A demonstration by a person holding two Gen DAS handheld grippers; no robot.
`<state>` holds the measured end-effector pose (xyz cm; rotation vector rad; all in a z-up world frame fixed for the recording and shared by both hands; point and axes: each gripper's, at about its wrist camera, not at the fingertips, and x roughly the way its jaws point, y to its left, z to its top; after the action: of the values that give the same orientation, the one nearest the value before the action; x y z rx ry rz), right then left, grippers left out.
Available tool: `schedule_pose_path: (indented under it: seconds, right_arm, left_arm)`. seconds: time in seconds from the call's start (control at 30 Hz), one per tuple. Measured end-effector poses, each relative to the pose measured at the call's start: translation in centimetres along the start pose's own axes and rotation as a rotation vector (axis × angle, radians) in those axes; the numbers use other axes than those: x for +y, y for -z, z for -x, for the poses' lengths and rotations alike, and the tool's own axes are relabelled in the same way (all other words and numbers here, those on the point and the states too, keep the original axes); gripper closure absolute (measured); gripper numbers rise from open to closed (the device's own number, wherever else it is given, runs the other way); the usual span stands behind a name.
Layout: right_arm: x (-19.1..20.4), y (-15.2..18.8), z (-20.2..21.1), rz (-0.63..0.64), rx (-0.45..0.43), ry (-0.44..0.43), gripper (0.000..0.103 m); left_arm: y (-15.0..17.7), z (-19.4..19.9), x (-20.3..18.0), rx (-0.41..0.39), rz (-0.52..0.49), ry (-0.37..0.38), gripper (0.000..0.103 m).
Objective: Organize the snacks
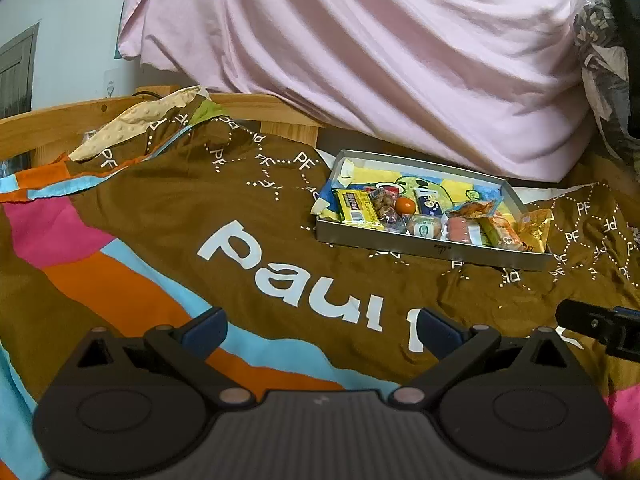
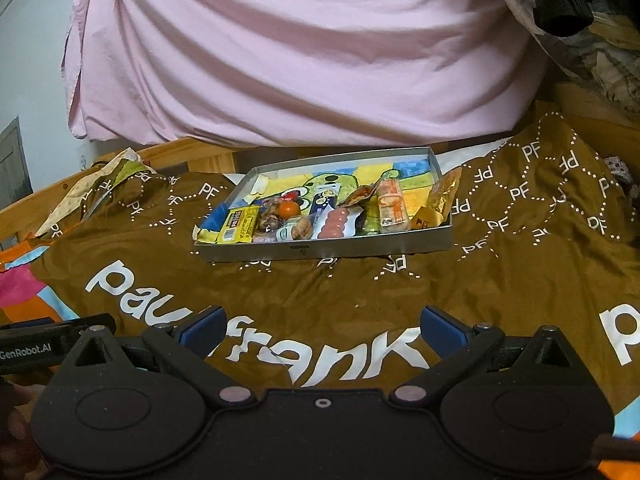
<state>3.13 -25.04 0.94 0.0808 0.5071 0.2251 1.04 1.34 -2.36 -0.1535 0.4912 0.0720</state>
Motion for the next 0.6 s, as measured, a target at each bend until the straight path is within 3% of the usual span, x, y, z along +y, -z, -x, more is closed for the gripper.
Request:
schedule_pose_path:
  seconds: [0.6]
  right_arm:
    - [0.03,-0.04,-0.11,0.003,0.006,-0.012,0.001]
  left_arm:
    - [-0.01,0.0,-0.05,-0.006,-0.004,0.004,0.0]
